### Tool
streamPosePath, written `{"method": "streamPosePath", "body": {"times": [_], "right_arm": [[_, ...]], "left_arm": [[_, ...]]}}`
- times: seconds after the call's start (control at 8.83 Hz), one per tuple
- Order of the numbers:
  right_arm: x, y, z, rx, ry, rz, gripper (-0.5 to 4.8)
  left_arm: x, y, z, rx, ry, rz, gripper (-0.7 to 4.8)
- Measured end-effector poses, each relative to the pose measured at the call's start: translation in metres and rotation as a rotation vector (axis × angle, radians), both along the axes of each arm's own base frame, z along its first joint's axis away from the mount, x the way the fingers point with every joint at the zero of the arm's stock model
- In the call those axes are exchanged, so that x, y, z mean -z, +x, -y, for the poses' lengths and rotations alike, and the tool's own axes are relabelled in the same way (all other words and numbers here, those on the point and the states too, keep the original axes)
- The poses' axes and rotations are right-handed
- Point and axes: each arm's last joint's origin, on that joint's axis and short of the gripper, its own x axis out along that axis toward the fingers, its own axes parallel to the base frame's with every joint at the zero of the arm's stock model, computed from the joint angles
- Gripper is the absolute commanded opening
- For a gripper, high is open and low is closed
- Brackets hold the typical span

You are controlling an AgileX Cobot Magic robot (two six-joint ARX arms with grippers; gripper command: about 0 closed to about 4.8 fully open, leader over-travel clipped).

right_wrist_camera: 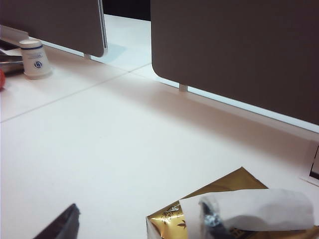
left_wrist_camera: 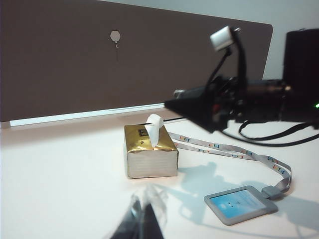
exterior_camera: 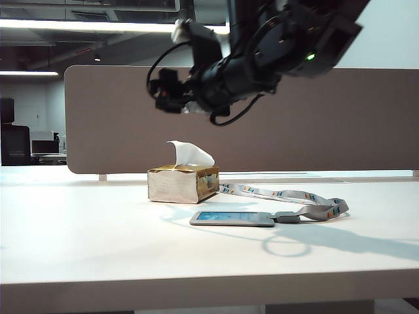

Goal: Pull out a tissue from the tissue box and use it to cover the ID card on the tabletop.

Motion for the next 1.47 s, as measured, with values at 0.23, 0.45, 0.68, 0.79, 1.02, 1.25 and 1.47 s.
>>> {"method": "streamPosePath", "body": {"times": [0.23,0.45,0.68,0.79,1.02,1.25,1.47], "right_arm": [[0.023,0.005,-0.015,0.124,-0.048,-0.036,3.12],[0.036,0.010,-0.015,0.157,-0.072,-0.058,3.11],[0.039,0.017,-0.020,0.157,-0.071,-0.058,3.11],[0.038,0.022,-0.024,0.160,-0.065,-0.051,3.11],[0.037,0.035,-0.028,0.172,-0.058,-0.043,3.11],[0.051,0.048,-0.021,0.236,-0.102,-0.086,3.11],[0.054,0.053,-0.013,0.258,-0.116,-0.106,1.33]], "left_arm": [[0.000,0.000,0.000,0.000,0.000,0.000,-0.05],[0.000,0.000,0.000,0.001,0.000,0.001,-0.05],[0.000,0.000,0.000,0.012,0.002,0.001,-0.05],[0.000,0.000,0.000,0.018,0.003,0.001,-0.05],[0.000,-0.001,0.001,0.035,0.006,0.001,-0.05],[0.000,-0.001,0.001,0.035,0.006,0.002,-0.05],[0.000,-0.001,0.001,0.035,0.006,0.001,-0.05]]}}
